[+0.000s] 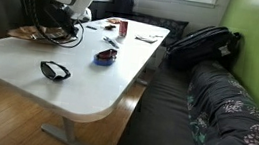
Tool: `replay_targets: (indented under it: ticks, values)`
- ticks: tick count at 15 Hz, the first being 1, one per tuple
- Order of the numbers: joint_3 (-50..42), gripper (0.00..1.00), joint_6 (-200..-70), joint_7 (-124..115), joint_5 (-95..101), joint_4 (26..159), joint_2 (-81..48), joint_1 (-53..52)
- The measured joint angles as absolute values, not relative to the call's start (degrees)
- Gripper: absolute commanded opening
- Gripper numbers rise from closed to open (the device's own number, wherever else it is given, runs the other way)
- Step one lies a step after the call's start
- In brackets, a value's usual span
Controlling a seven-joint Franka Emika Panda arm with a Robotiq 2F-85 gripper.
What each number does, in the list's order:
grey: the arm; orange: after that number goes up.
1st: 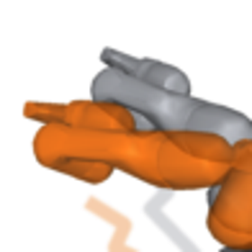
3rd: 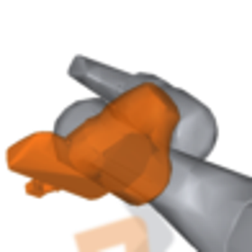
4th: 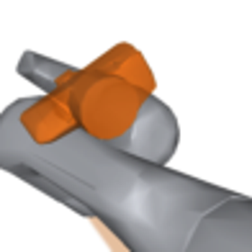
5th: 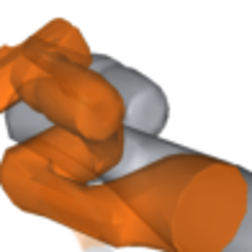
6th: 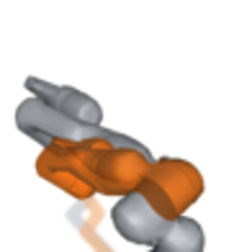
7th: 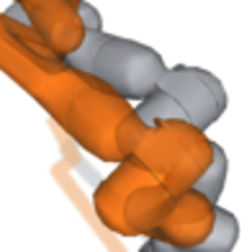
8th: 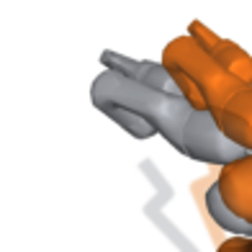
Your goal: Take the calculator off of the wooden plate
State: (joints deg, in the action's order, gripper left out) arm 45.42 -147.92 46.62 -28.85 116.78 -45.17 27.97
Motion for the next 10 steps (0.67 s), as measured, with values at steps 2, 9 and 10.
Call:
replay_targets:
  ticks: [2, 9, 10]
  values:
    - [45.4, 1.00, -145.0, 47.7, -28.9, 116.4, -45.8, 27.7]
    - [40.6, 1.00, -143.5, 49.0, -28.5, 112.4, -47.0, 19.8]
    - [39.8, 1.00, -143.5, 49.0, -28.5, 111.8, -47.0, 18.8]
